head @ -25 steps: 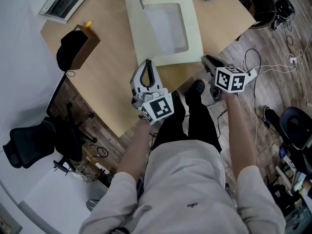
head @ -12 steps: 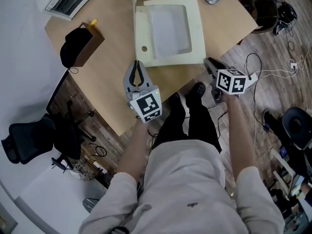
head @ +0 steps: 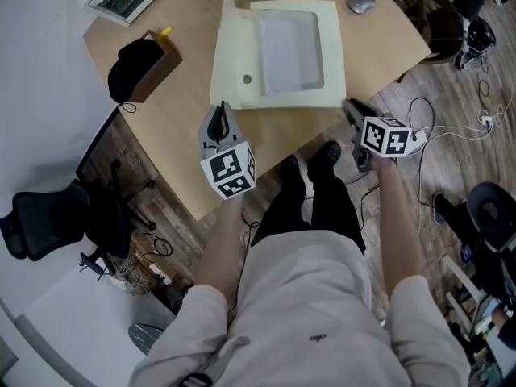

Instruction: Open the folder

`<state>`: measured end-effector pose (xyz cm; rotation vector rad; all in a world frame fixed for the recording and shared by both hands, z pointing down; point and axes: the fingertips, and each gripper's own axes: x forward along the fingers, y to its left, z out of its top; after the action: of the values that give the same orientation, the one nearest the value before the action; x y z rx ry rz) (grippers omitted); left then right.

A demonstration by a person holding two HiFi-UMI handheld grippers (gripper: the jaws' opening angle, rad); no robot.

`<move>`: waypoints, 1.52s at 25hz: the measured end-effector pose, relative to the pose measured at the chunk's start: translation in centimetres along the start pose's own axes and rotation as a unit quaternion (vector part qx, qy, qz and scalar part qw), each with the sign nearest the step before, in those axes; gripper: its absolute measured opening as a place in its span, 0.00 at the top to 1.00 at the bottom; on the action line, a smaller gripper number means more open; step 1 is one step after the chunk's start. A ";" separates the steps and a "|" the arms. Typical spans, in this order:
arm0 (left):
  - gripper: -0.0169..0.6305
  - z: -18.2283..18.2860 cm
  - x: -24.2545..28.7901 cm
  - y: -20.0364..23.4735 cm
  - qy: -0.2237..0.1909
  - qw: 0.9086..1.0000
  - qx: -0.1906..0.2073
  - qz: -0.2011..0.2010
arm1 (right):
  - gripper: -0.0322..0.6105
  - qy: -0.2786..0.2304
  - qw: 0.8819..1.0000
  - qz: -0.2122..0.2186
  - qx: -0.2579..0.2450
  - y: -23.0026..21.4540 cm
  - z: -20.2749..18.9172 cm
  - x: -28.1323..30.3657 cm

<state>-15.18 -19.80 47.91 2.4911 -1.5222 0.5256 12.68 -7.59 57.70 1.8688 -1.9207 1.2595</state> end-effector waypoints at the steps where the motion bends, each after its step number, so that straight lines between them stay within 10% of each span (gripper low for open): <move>1: 0.97 -0.1 -0.1 0.2 0.002 1.000 -0.012 0.000 | 0.84 0.001 1.000 0.000 -0.001 0.0 0.0 0.0; 17: 0.97 -3.5 -2.6 1.9 0.049 0.976 -0.213 0.002 | 0.81 0.021 0.999 0.025 -0.026 -0.6 0.5 0.1; 25: 0.97 -5.0 -4.3 1.4 0.063 0.952 -0.298 0.027 | 0.81 0.056 0.994 0.040 -0.083 -2.0 1.4 0.0; 33: 0.97 -7.8 -6.0 1.0 0.066 0.910 -0.404 0.069 | 0.84 0.070 0.988 0.036 -0.131 -3.8 3.6 0.4; 38: 0.97 -9.6 -6.7 1.3 0.069 0.901 -0.418 0.093 | 0.85 0.072 0.986 0.045 -0.146 -4.1 4.0 0.7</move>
<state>-21.03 -11.75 54.13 1.6278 -1.5011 0.0270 17.86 -10.13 57.43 1.5220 -2.0052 1.0353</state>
